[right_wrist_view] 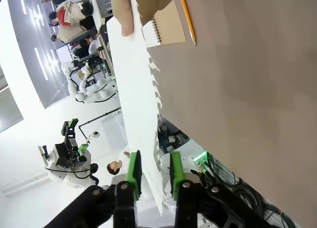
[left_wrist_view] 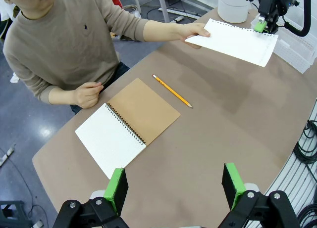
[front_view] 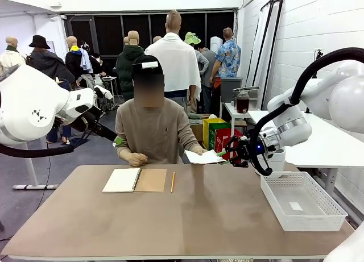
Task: Sort the paper based on its condition.
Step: If a person hands you a paper, place it in the Organizing basket , and if it's crumpled, put it in the Trash can.
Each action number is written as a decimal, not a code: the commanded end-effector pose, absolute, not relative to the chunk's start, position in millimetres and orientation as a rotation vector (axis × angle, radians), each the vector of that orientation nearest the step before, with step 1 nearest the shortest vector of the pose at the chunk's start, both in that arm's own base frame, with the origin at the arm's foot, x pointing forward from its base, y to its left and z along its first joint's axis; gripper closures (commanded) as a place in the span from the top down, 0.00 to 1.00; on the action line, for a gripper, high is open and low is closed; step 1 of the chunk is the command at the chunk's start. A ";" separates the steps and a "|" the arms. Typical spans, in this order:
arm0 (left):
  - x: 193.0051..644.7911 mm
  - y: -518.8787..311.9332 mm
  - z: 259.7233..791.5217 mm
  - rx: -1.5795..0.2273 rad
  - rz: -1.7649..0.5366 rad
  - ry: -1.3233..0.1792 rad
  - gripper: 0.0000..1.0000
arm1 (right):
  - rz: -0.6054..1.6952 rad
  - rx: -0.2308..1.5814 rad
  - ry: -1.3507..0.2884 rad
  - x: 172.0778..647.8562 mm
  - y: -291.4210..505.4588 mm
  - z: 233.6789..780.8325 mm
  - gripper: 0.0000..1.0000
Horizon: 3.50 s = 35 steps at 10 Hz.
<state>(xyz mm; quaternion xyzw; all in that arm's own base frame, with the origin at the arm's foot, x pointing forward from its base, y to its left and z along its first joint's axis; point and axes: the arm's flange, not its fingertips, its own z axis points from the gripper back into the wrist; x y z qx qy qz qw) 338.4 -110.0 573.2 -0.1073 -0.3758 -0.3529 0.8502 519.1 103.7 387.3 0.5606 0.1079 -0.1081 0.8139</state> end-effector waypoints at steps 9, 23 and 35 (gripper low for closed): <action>338.2 -109.3 572.9 -0.233 -0.744 -0.789 1.00 | -0.198 1.245 0.199 529.2 106.4 405.9 0.00; 338.2 -109.3 572.9 -0.233 -0.744 -0.789 1.00 | 0.167 0.532 0.089 498.9 -13.7 504.1 0.00; 338.2 -109.3 572.9 -0.233 -0.744 -0.789 1.00 | 0.058 0.427 -0.065 447.4 -77.2 467.7 0.00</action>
